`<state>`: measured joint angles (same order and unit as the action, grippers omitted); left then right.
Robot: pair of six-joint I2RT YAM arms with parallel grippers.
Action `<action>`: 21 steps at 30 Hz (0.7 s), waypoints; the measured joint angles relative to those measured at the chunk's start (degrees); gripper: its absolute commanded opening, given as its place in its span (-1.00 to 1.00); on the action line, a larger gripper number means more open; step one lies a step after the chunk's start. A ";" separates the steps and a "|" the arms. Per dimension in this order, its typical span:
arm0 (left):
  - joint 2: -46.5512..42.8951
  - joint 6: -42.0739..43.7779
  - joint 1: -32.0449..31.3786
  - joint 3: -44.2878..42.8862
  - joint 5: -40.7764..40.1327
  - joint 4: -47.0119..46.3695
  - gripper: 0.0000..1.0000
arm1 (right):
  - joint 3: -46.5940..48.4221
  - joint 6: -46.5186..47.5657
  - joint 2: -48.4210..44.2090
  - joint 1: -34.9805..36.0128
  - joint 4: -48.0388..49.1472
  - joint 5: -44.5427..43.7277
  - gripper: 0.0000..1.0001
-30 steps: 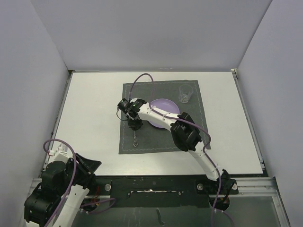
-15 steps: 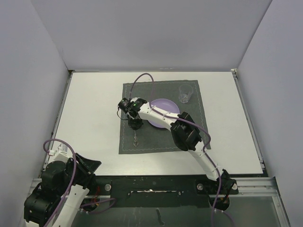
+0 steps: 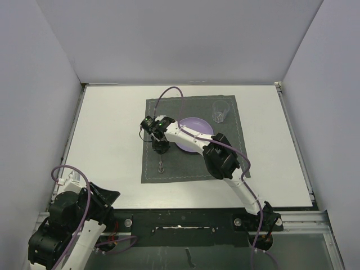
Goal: Set the dinner table for one person
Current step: Adjust the fork on the napkin.
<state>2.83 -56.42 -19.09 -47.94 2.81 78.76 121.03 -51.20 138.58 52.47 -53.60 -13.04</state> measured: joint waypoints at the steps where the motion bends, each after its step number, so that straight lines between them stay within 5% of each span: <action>1: 0.00 0.00 0.00 0.00 -0.02 0.02 -0.24 | 0.00 -0.02 0.00 0.00 0.00 0.02 -1.00; 10: 0.00 0.00 -0.13 0.00 -0.63 1.33 -0.24 | 0.00 0.00 0.00 -0.22 0.70 0.70 -1.00; 21: 0.00 -0.15 -0.85 0.00 -1.25 1.73 -0.22 | 0.00 -0.02 0.00 -0.33 1.33 1.03 -0.67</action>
<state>2.83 -56.58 -19.94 -47.94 1.56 80.49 121.03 -51.22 138.58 52.14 -52.27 -12.01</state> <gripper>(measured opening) 0.387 0.116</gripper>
